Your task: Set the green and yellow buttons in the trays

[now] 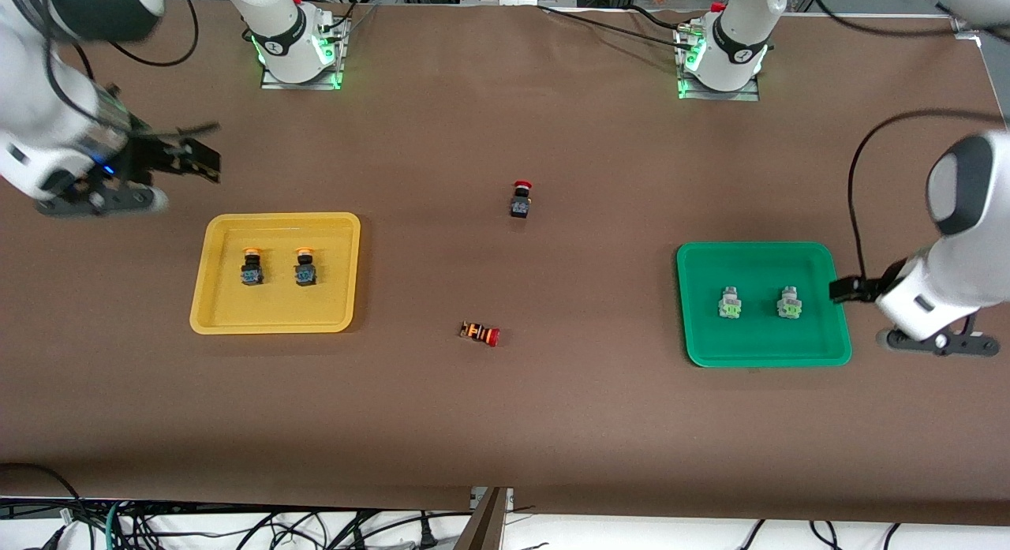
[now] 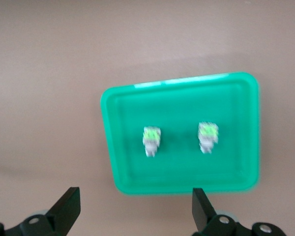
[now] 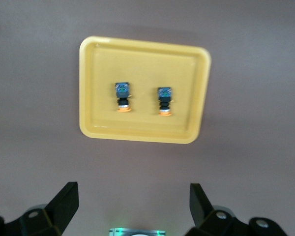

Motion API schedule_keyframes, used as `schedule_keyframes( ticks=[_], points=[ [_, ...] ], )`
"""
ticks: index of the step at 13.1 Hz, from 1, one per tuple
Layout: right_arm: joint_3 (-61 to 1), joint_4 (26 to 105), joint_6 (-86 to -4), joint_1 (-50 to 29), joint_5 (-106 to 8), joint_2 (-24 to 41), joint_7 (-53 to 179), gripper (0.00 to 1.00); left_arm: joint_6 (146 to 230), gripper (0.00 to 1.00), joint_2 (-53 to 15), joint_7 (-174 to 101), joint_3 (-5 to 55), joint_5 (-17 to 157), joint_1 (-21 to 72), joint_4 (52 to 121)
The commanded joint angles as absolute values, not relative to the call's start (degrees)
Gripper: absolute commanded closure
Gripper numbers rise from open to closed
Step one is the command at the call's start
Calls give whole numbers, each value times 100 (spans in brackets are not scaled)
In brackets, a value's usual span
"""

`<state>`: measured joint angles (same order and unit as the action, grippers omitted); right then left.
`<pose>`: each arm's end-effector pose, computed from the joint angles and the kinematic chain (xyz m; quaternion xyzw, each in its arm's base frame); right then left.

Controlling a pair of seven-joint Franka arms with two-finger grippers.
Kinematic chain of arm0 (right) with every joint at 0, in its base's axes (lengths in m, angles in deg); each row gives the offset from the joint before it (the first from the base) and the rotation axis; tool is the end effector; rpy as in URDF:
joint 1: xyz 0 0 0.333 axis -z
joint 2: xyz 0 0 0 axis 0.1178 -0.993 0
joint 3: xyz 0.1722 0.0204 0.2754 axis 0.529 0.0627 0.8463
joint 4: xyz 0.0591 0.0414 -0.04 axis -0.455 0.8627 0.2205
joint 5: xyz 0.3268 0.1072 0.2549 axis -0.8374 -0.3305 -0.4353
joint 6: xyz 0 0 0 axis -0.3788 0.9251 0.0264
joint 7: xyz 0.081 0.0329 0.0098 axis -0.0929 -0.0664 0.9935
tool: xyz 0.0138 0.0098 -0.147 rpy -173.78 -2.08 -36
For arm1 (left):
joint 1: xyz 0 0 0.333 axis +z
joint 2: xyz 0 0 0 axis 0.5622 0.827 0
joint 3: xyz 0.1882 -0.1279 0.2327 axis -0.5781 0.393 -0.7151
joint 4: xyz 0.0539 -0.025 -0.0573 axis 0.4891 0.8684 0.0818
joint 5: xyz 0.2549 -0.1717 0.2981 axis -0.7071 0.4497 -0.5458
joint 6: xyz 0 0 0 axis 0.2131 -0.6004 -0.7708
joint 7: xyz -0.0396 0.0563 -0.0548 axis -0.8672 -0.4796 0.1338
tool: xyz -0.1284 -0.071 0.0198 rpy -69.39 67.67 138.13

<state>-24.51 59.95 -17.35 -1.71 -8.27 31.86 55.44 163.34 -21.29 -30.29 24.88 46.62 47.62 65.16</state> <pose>0.5765 0.0740 0.5553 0.9966 0.0510 -0.0489 0.0417 0.6971 0.0107 0.4542 -0.9947 0.0446 0.0622 0.0682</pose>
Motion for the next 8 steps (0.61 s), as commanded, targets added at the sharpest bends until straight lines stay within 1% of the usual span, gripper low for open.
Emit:
schedule_keyframes(
  ticks=[1, 2, 4, 5, 6, 7, 8],
  points=[
    [-2348, 5923, -1418, -53, -730, 3289, 5639, 0, 15702, 0, -2787, -2898, 2571, 5064, 4548, 6337],
    [-2374, 5896, -1268, -53, -722, 3237, 5639, 0, 15685, 0, -3140, -2897, 2240, 5354, 4328, 6556],
    [-2436, 5712, -1231, -53, -914, 3158, 5613, 0, 15780, 0, -3773, -2897, 1291, 5917, 3591, 7126],
    [-2436, 5676, -1240, -71, -924, 3097, 5604, 0, 16086, 0, -4089, -2889, 1044, 5928, 3388, 7529],
    [-2436, 5676, -1266, -62, -924, 3044, 5596, 0, 16550, 0, -4432, -2897, 980, 5937, 3342, 8073],
    [-2436, 5676, -1284, -62, -915, 2974, 5630, 0, 16833, 0, -4592, -2924, 980, 5893, 3333, 8400],
    [-2436, 5676, -1275, -53, -889, 2929, 5639, 0, 16836, 0, -4602, -2932, 980, 5867, 3289, 8421]
  ],
)
